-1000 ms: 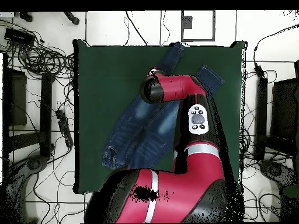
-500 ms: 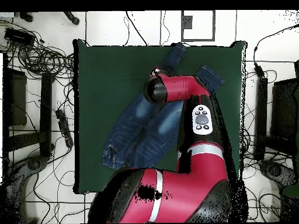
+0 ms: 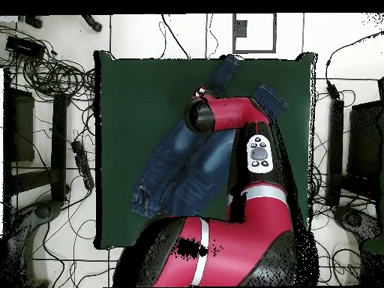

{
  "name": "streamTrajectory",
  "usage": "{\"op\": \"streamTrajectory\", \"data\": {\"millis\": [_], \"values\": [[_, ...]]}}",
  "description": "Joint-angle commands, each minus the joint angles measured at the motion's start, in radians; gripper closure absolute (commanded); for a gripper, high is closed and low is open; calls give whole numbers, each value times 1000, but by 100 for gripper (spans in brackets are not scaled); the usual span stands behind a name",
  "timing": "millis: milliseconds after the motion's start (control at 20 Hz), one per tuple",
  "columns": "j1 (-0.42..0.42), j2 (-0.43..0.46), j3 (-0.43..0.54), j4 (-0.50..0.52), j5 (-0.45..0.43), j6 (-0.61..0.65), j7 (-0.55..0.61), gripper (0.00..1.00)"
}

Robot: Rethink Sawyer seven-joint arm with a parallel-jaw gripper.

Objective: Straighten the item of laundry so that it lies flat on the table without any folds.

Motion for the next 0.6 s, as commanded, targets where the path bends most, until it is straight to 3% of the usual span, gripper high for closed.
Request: {"op": "streamTrajectory", "data": {"millis": [50, 350, 600], "values": [[-32, -12, 3, 183, -31, -13, -15, 100], [-92, -145, 5, 356, -51, 2, -81, 100], [-149, -124, 29, 355, -92, -20, -134, 100]]}}
